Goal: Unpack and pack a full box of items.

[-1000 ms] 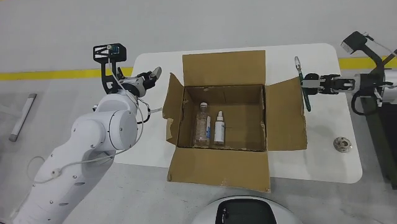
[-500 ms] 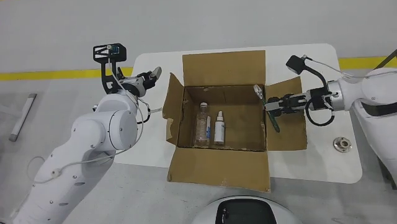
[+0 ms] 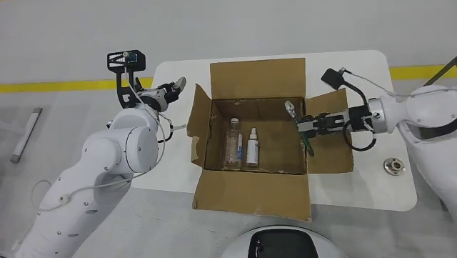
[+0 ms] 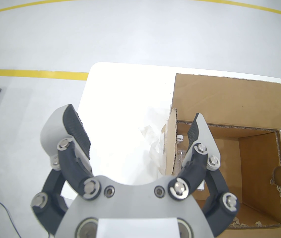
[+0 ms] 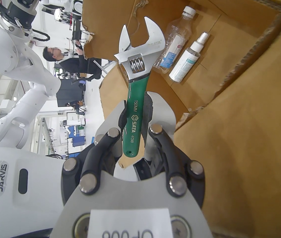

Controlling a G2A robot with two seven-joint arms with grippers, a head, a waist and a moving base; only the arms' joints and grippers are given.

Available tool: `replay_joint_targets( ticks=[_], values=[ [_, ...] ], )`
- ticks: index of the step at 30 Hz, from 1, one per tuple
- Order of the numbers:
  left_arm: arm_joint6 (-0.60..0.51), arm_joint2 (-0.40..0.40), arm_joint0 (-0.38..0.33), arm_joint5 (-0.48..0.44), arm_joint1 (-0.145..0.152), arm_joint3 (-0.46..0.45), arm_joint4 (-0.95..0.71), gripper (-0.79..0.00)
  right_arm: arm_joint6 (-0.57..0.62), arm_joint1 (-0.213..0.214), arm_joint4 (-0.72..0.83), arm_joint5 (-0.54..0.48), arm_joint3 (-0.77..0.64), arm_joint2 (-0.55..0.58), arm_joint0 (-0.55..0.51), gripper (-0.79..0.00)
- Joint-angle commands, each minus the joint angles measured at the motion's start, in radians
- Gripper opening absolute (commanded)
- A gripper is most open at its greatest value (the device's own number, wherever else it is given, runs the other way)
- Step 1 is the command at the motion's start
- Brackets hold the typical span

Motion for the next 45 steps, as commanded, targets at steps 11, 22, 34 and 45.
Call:
replay_joint_targets(
  ticks=[11,22,34,45],
  values=[
    [0.0,0.0,0.0,0.0,0.0,0.0,0.0,0.0,-0.18,-0.061,-0.177,0.398,0.051,-0.374,0.169,-0.785],
    [0.0,0.0,0.0,0.0,0.0,0.0,0.0,0.0,-0.323,-0.131,-0.229,0.618,0.161,-0.575,0.277,-0.785],
    [0.0,0.0,0.0,0.0,0.0,0.0,0.0,0.0,-0.318,-0.142,-0.23,0.618,0.187,-0.599,0.296,-0.785],
    [0.0,0.0,0.0,0.0,0.0,0.0,0.0,0.0,-0.346,-0.147,-0.341,0.634,0.164,-0.651,0.285,-0.785]
  ],
)
